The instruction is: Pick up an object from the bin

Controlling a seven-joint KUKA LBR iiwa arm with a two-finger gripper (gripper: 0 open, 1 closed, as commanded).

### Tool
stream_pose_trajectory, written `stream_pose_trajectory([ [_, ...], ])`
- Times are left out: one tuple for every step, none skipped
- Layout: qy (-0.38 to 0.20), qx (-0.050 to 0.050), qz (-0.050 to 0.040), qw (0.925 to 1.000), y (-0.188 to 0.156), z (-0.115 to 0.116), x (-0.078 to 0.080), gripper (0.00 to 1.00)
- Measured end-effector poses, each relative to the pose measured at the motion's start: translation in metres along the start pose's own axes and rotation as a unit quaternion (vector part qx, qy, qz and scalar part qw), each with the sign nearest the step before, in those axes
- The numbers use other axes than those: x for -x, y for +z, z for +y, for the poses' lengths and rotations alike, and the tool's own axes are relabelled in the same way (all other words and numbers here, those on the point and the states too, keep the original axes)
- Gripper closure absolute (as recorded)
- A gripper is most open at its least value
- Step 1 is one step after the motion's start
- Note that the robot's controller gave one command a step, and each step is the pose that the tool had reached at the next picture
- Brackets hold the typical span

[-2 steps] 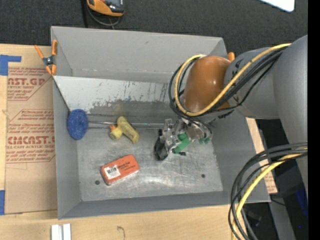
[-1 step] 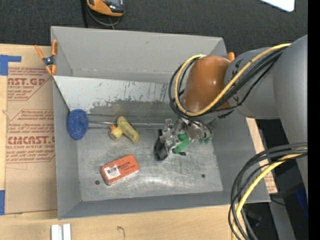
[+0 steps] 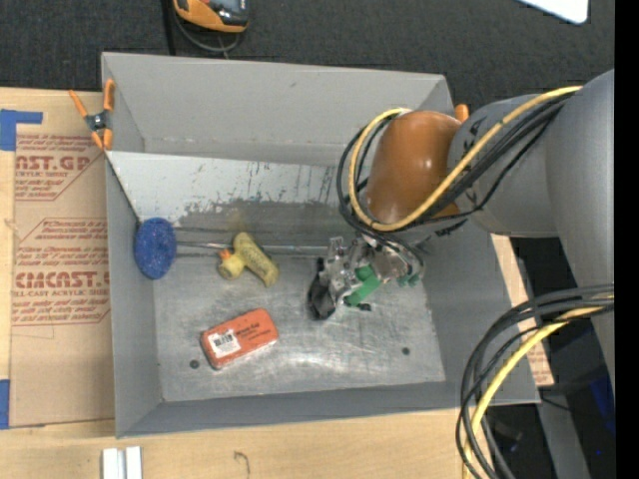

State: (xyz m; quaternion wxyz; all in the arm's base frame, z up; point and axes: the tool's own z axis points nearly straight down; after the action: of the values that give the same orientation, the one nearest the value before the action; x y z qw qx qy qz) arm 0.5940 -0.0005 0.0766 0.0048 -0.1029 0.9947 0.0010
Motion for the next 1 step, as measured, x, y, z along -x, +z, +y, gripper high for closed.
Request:
stream_pose_trajectory([
  [0.0,0.0,0.0038,1.0,-0.0054,0.0005,-0.0019,1.0],
])
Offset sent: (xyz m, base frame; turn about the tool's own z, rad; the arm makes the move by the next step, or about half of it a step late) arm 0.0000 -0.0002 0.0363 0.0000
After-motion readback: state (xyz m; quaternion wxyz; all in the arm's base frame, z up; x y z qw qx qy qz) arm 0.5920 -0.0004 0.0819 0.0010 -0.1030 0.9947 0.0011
